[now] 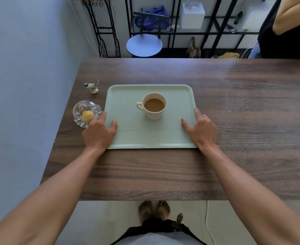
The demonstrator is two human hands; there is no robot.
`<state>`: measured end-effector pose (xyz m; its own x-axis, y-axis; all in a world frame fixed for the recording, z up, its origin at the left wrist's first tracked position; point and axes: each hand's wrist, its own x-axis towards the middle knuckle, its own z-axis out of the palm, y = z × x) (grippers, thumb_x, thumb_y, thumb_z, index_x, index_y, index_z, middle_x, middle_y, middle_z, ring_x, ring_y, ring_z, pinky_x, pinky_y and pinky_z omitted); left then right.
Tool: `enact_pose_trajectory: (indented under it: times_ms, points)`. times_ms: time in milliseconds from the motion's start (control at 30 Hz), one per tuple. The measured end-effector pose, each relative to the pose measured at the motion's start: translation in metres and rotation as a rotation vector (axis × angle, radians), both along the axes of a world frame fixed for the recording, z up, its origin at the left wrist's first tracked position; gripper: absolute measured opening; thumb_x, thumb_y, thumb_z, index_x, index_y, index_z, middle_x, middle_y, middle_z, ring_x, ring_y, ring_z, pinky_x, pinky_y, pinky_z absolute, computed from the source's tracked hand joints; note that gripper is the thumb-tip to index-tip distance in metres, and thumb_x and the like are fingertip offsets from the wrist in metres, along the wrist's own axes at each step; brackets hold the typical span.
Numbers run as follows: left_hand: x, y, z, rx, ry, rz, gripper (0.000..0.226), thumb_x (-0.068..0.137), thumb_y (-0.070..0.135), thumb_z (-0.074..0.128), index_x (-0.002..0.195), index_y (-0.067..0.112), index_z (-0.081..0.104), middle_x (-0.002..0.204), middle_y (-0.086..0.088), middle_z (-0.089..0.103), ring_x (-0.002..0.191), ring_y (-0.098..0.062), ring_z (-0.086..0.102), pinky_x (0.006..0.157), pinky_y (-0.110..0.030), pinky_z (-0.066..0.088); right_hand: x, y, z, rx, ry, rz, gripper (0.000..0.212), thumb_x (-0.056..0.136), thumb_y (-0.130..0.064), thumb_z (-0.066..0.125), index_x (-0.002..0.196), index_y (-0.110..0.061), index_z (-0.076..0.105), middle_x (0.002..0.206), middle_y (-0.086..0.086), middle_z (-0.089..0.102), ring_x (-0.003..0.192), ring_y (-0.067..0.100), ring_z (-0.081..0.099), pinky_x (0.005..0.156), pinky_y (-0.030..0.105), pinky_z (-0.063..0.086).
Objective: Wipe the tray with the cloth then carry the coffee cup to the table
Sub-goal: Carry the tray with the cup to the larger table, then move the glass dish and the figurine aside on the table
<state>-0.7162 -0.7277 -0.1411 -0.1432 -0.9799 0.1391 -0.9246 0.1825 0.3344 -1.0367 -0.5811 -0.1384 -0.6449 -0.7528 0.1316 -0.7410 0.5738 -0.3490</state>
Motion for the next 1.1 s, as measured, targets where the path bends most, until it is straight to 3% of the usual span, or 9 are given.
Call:
enact_pose_trajectory:
  times_ms: [367,633,700,833,933,1033,1100]
  points:
    - [-0.004,-0.005,0.003,-0.028,-0.054,-0.040,0.055,0.094,0.050,0.057,0.139,0.018,0.058,0.106,-0.018,0.068,0.088,-0.042,0.068,0.067,-0.047,0.052,0.002,-0.006,0.001,-0.034,0.019,0.006,0.070,0.088,-0.060,0.063,0.143,-0.018,0.054,0.093,0.017,0.064,0.080,0.040,0.067,0.062,0.038,0.044]
    - [0.004,-0.001,0.022,-0.031,-0.241,-0.128,0.060,0.100,0.055,0.047,0.145,0.015,0.049,0.092,-0.022,0.069,0.081,-0.042,0.068,0.061,-0.045,0.052,0.001,-0.002,0.004,-0.032,-0.005,0.029,0.071,0.085,-0.061,0.066,0.138,-0.016,0.056,0.106,0.010,0.044,0.082,0.036,0.062,0.064,0.038,0.050]
    - [0.005,0.001,0.030,-0.032,-0.279,-0.127,0.059,0.100,0.058,0.045,0.139,0.014,0.051,0.086,-0.020,0.069,0.076,-0.041,0.068,0.059,-0.044,0.052,0.002,-0.001,0.007,-0.061,-0.015,0.019,0.071,0.084,-0.061,0.066,0.138,-0.016,0.055,0.108,0.011,0.043,0.087,0.033,0.059,0.065,0.040,0.053]
    - [0.002,0.001,0.045,-0.135,-0.324,-0.191,0.051,0.100,0.054,0.047,0.102,0.006,0.063,0.071,-0.016,0.064,0.063,-0.036,0.064,0.050,-0.036,0.046,0.009,-0.007,0.020,-0.199,0.034,0.078,0.063,0.091,-0.051,0.064,0.136,-0.008,0.057,0.105,0.012,0.051,0.091,0.029,0.054,0.076,0.046,0.054]
    - [-0.004,-0.006,0.056,-0.224,-0.284,-0.171,0.044,0.097,0.046,0.053,0.097,0.003,0.065,0.089,-0.019,0.064,0.082,-0.040,0.063,0.065,-0.045,0.051,0.016,-0.026,0.039,-0.325,0.055,0.240,0.054,0.096,-0.038,0.062,0.138,-0.004,0.057,0.117,0.015,0.059,0.107,0.032,0.056,0.091,0.048,0.049]
    - [-0.008,-0.016,0.067,-0.219,-0.265,-0.095,0.054,0.093,0.048,0.055,0.125,0.005,0.061,0.125,-0.019,0.061,0.114,-0.040,0.054,0.091,-0.051,0.046,0.028,-0.055,0.063,-0.344,0.048,0.393,0.059,0.099,-0.041,0.059,0.148,-0.008,0.050,0.144,0.013,0.054,0.136,0.031,0.046,0.110,0.046,0.036]
    - [-0.007,-0.020,0.074,-0.187,-0.218,-0.059,0.067,0.093,0.050,0.056,0.142,0.005,0.050,0.150,-0.018,0.048,0.138,-0.036,0.041,0.107,-0.051,0.036,0.040,-0.077,0.078,-0.317,0.026,0.478,0.064,0.099,-0.044,0.057,0.153,-0.010,0.043,0.157,0.011,0.043,0.148,0.029,0.033,0.119,0.044,0.026]
